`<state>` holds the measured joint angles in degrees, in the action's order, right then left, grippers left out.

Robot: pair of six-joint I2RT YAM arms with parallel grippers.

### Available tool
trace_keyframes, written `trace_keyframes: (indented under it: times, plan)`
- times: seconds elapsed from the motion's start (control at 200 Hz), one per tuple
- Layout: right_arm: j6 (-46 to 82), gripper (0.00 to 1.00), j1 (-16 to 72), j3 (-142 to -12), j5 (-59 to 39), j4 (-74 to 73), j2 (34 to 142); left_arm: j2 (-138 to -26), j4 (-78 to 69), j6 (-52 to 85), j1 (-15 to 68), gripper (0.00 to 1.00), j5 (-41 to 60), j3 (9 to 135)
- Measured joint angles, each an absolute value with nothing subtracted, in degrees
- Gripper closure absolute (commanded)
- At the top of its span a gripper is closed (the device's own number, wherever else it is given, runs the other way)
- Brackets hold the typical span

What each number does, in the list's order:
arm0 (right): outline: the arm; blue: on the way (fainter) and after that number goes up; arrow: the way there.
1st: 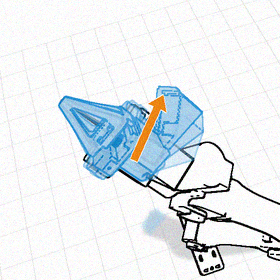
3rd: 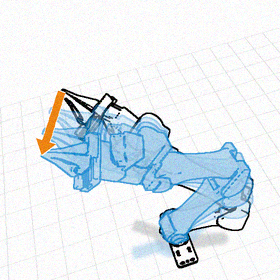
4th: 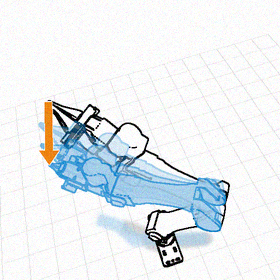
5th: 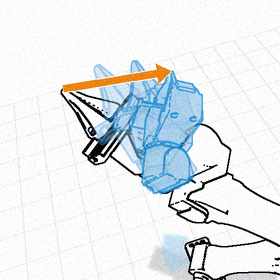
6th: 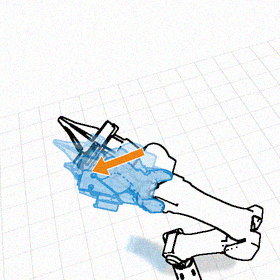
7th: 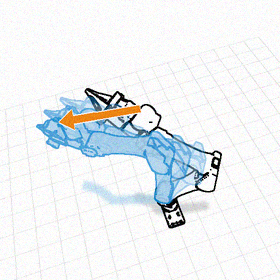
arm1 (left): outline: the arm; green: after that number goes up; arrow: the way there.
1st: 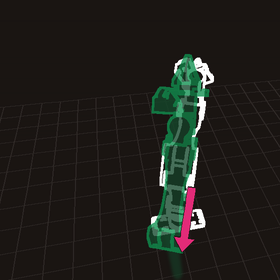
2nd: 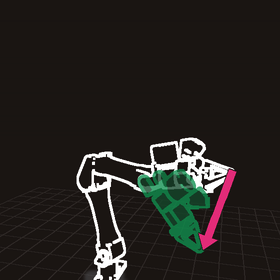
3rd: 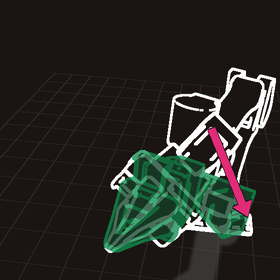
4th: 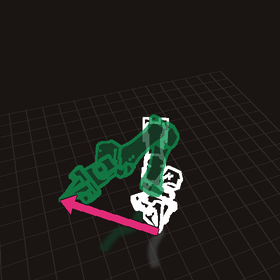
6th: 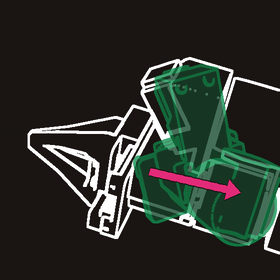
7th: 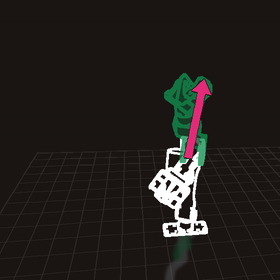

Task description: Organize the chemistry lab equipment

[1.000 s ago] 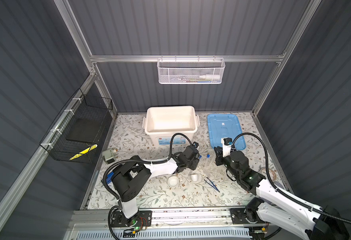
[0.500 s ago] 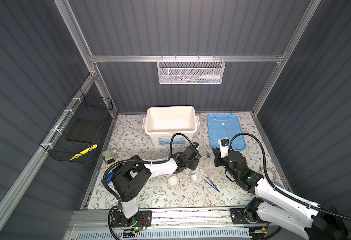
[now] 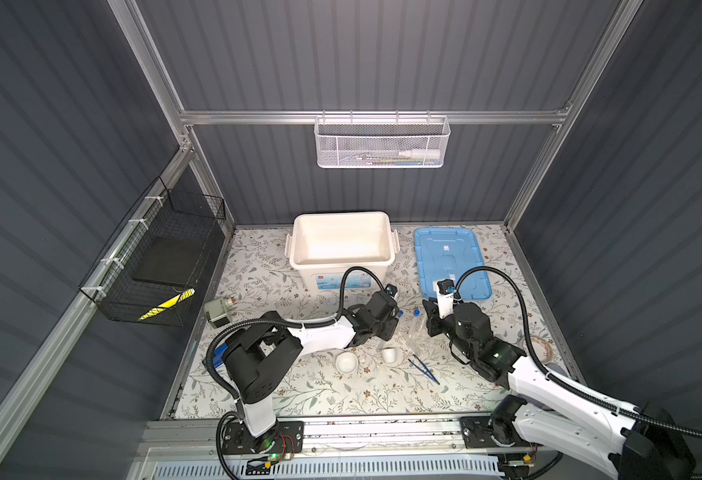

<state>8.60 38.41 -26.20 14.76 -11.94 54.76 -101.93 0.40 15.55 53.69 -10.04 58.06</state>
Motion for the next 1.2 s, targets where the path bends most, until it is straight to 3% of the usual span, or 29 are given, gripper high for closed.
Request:
trace_keyframes:
  times: [0.66,0.75,0.975,1.106,1.201]
  plan:
    - [10.5,0.75,38.5,-26.2,13.7,-11.9,55.5,-103.1,0.4,15.6,53.7,0.45,-8.3,57.6]
    - [11.1,0.65,38.5,-26.2,13.7,-11.8,55.2,-103.7,0.4,15.7,53.7,0.47,-8.1,57.6]
    - [11.7,0.61,38.5,-26.0,13.9,-11.0,52.1,-104.5,0.4,15.7,54.0,0.53,-7.9,57.6]
    - [11.9,0.46,38.4,-26.0,14.1,-10.2,50.5,-104.9,0.6,15.7,54.1,0.54,-7.7,57.6]
    - [12.5,0.43,38.3,-26.0,14.4,-9.3,49.5,-105.1,0.9,15.7,54.1,0.55,-7.7,57.7]
